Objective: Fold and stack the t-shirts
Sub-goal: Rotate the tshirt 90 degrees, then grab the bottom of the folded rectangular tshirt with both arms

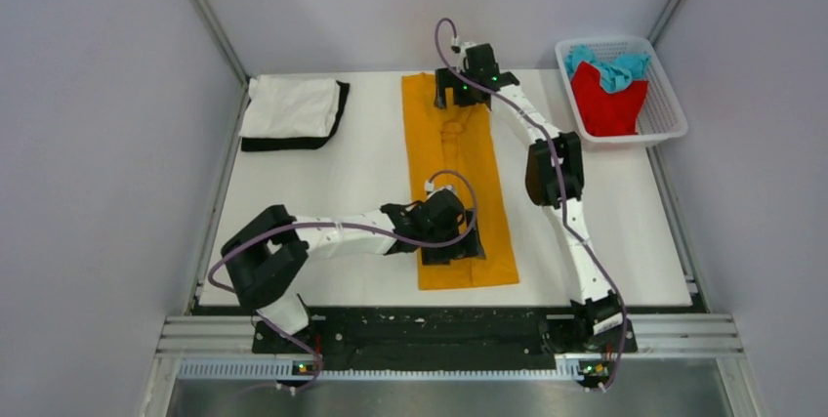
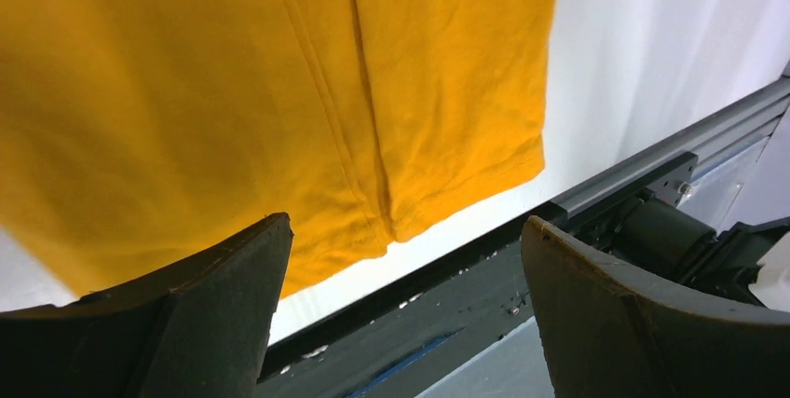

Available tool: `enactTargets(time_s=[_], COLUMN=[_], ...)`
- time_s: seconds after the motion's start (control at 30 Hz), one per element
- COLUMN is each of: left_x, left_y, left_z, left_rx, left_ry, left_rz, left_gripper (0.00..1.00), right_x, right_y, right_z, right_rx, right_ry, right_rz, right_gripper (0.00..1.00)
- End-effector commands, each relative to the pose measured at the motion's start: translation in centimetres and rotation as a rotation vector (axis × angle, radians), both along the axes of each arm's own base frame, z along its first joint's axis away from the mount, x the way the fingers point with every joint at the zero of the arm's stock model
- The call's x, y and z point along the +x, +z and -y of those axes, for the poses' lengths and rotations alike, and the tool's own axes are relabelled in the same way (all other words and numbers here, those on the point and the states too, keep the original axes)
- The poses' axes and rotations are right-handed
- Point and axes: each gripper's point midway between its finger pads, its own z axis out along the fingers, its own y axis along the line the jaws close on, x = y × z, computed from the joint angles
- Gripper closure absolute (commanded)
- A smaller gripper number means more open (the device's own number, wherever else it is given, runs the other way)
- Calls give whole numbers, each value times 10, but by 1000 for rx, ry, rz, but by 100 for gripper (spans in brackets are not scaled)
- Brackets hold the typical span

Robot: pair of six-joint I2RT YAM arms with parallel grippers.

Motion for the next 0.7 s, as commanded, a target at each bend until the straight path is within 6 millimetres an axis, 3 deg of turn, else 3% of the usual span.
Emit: enactTargets(time_s=[0.0,0.07,0.13,0.17,0.3,0.4,0.57,0.67], left_x=[8,9,5,1,-17,-31,-47,-47], left_y=[57,67,67,61,36,16,-8,-14], left_z=[-10,-20,-37,-48,-90,-111,-115,-108], left_rx=[-25,-18,13,38,105,136,128,112], left_ry=[-26,-14,5,13,43,49,19,14], left_rz=[154,194,203,201,175,140,81,66], left_gripper=[2,2,2,2,6,9,24,37], right_x=[-8,-28,-61,-80,-176,-251,-347,-383], right_y=[169,189,206,204,141,107,51,40], right_z=[24,32,48,59,103,124,148,146], right_rx=[-5,17,32,29,-1,44,79,109], right_ry=[-80,-111,-166,-213,-355,-409,-418,-370], right_rz=[266,253,216,180,-9,-71,-177,-244], right_gripper=[1,1,1,1,1,2,2,3])
